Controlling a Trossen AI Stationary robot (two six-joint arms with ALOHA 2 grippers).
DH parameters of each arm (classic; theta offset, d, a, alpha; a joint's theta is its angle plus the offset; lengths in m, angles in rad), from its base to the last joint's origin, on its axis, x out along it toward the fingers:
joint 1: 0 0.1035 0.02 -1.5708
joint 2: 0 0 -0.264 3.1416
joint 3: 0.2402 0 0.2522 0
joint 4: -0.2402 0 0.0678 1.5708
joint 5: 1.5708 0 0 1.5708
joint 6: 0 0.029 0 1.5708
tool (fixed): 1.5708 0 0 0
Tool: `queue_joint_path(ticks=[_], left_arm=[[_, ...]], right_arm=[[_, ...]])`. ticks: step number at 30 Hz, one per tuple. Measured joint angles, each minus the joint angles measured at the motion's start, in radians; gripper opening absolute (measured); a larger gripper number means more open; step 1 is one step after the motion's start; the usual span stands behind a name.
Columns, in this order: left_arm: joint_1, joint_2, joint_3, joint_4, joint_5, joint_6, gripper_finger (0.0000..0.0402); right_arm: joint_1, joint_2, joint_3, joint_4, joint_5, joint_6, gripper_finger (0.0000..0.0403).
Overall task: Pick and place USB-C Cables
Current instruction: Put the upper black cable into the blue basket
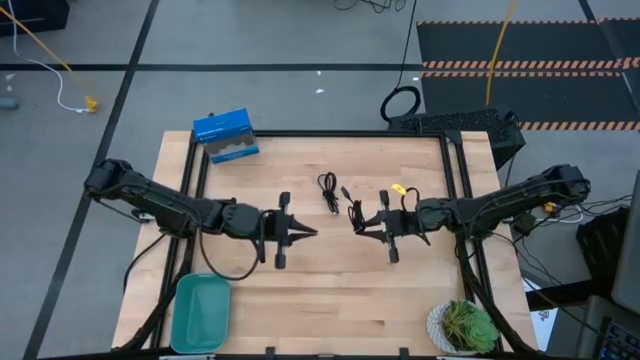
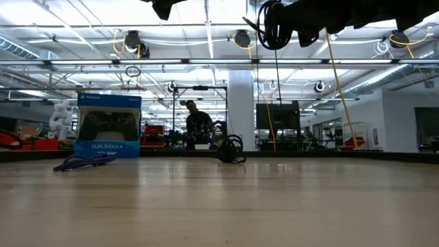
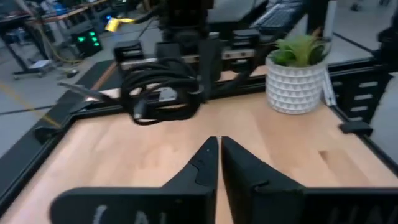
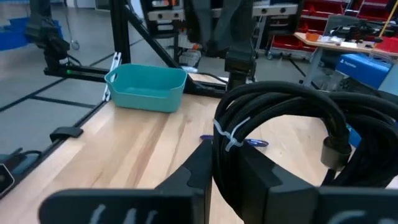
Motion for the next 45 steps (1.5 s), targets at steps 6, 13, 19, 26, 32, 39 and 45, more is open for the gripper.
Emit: queue_joint_path(ticks=[6, 13, 19, 26, 32, 39, 45], left_arm=[[-0.011, 0.033, 0.001, 0.113, -0.004, 0.045, 0.0124], [-0.048, 0.115, 0.038, 0.152, -0.153, 0.21, 0.0253], [-0.068, 0.214, 0.131, 0.152, -0.186, 0.366, 0.0272], [-0.068, 0.311, 0.218, 0.088, -0.187, 0.468, 0.0254], [-0.055, 0.374, 0.25, 0.058, -0.187, 0.529, 0.0265], [-0.056, 0.385, 0.277, 0.01, -0.182, 0.616, 0.0286], [-0.046, 0.385, 0.298, -0.051, -0.153, 0.688, 0.0269]], right_arm=[[0.0, 0.0, 0.0, 0.046, -0.001, 0.071, 0.0036], [0.0, 0.031, 0.0, 0.052, -0.003, 0.159, 0.0036], [-0.001, 0.105, 0.0, 0.11, -0.088, 0.216, 0.0036], [-0.004, 0.177, 0.001, 0.132, -0.132, 0.3, 0.0036], [-0.003, 0.194, 0.001, 0.124, -0.138, 0.34, 0.0036], [-0.001, 0.193, 0.001, 0.107, -0.214, 0.395, 0.0036], [-0.001, 0.193, 0.001, 0.087, -0.249, 0.418, 0.0036]])
